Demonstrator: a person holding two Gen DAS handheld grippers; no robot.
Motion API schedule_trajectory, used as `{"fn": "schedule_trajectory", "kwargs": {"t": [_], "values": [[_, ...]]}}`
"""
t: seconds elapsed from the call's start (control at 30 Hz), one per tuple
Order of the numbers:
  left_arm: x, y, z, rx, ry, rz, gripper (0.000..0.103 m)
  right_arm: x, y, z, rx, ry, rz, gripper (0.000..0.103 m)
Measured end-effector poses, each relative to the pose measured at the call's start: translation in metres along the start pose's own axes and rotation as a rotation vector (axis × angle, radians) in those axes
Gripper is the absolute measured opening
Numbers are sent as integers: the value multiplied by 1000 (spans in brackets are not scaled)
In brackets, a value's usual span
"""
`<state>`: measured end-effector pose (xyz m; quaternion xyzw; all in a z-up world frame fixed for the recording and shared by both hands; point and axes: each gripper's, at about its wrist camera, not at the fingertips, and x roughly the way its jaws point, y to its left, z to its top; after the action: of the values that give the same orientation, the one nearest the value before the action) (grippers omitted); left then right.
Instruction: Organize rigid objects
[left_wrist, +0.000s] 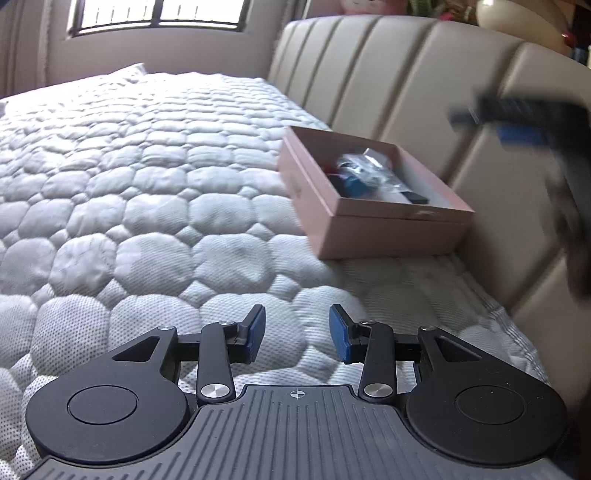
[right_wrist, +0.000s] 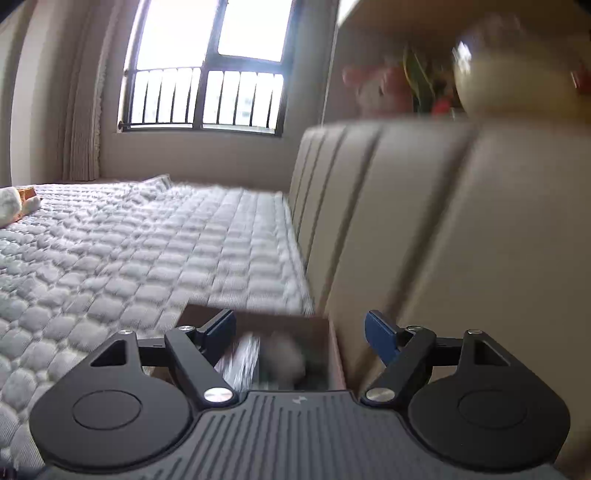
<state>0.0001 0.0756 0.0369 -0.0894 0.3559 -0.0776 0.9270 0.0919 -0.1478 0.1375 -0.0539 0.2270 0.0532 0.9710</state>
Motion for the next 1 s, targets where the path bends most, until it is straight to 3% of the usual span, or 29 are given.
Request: {"fn": "schedule_trajectory", "kwargs": {"t": [0.1, 0.3, 0.4, 0.63, 0.8, 1.0], "values": [[2, -2, -5, 8, -12, 27, 42, -7, -10, -44, 57, 78, 32, 82], [18, -27, -19, 33, 1, 0, 42, -7, -6, -126, 71, 206, 59, 82], [28, -42, -33, 74, -25, 59, 43, 2, -9, -148, 102, 237, 87, 83], [38, -52, -36, 56, -74, 109, 45, 12, -4, -164, 79, 247, 91, 89], [42, -66, -40, 135, -88, 176, 46, 6, 3, -172, 82, 201, 62, 91], [42, -61, -35, 109, -81, 159, 46, 18, 3, -164, 64, 227, 88, 103]]}}
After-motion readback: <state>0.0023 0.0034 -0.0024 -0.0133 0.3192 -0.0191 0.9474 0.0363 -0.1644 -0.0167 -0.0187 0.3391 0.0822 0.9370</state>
